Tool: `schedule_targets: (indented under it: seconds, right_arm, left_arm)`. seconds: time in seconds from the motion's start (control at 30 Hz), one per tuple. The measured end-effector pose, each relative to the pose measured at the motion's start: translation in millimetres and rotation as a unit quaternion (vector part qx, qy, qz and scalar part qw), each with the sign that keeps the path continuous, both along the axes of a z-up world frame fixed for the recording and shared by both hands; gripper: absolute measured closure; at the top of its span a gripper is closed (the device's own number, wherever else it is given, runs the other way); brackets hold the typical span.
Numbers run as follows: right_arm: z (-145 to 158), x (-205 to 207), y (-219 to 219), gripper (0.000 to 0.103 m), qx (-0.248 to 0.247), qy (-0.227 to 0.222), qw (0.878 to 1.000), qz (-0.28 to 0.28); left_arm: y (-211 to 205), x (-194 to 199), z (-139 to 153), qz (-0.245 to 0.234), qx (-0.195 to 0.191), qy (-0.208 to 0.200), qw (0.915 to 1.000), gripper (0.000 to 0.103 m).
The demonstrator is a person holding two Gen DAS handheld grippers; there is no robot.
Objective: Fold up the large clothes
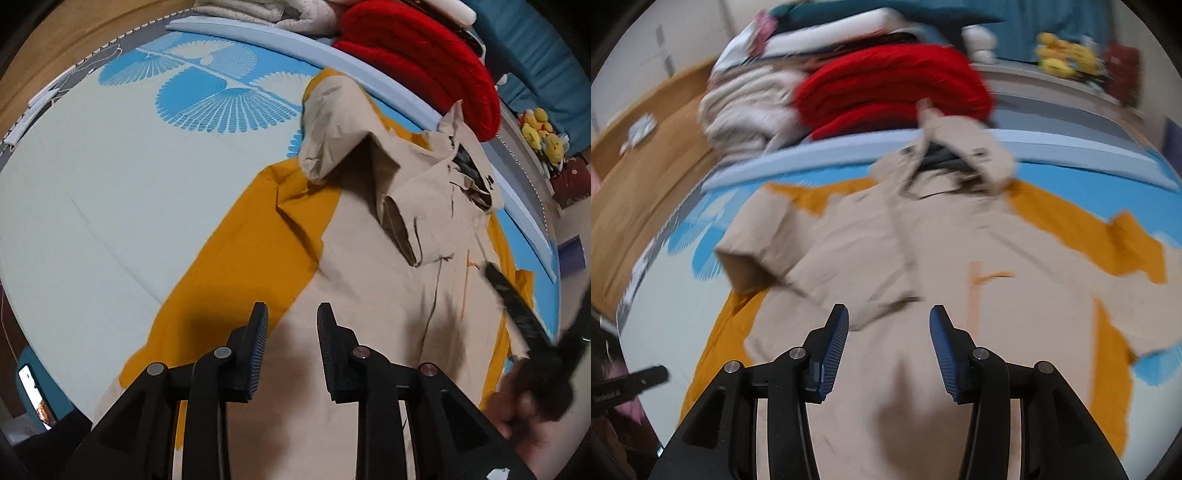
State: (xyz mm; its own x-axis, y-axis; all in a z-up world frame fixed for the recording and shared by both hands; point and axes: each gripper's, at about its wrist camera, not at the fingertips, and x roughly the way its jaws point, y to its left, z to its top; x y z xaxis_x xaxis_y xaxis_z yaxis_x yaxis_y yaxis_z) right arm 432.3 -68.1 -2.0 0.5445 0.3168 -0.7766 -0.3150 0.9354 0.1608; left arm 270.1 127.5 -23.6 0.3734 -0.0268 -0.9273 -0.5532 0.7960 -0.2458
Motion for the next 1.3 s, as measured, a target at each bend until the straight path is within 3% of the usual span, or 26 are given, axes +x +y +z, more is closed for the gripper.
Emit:
schedule_targets:
  seconds: [0.2,0.3,0.37,0.4,0.5,0.6,0.7,0.77,0.83,0.9,0.97,1.0,1.03,1.2,1.3]
  right_arm:
    - [-62,19,102,0.048,-0.12,0.001,0.99,0.077]
    - [-100,25,143,0.05,-0.239,-0.014,0.965,0.106]
    - [-111,30,147,0.09,-0.28,-0.023,0.954,0.102]
    - [-109,32,145,0.103,-0.277,-0.014,0.955,0.109]
    - [-73,30,125,0.103,-0.234,-0.04,0.966,0.099]
    - [5,28,65,0.103,-0.118,-0.081,0.988,0.049]
    - [59,31,-4,0.103,-0.047,-0.112,0.992,-0.027]
    - [75,32,-47,0.103,-0.007,-0.119,0.989,-0.092]
    - [75,33,-61,0.097,-0.011,-0.13,0.985,-0.108]
    - [59,33,-46,0.091,-0.033,-0.118,0.989,-0.083]
    - [32,28,-3,0.062,-0.055,-0.093,0.994,-0.015]
    - [21,26,14,0.04,-0.069,-0.091,0.993,0.011]
    - [9,23,33,0.035,-0.085,-0.092,0.992,0.033]
    - [-71,25,127,0.035,-0.171,-0.052,0.977,0.113]
    - [-120,31,158,0.035,-0.274,-0.034,0.953,0.123]
  left_arm:
    - [20,8,3,0.015,-0.021,-0.014,0.9996,0.079]
    - [28,6,5,0.031,-0.031,-0.02,0.9988,0.079]
    - [33,9,8,0.033,-0.033,-0.024,0.9986,0.079]
    - [35,9,8,0.034,-0.033,-0.024,0.9986,0.079]
    - [46,11,10,0.045,-0.04,-0.028,0.9978,0.079]
    - [53,11,14,0.048,-0.042,-0.037,0.9973,0.079]
    - [57,12,12,0.049,-0.039,-0.034,0.9974,0.079]
    - [58,13,8,0.052,-0.044,-0.028,0.9973,0.079]
    - [58,13,5,0.053,-0.045,-0.025,0.9972,0.079]
    - [55,14,3,0.051,-0.047,-0.022,0.9973,0.079]
    - [52,16,2,0.048,-0.049,-0.022,0.9974,0.079]
    - [52,17,2,0.047,-0.048,-0.021,0.9975,0.079]
    - [51,18,2,0.046,-0.048,-0.021,0.9975,0.079]
    - [56,21,-2,0.051,-0.059,-0.016,0.9968,0.079]
    - [61,22,-2,0.055,-0.059,-0.016,0.9966,0.079]
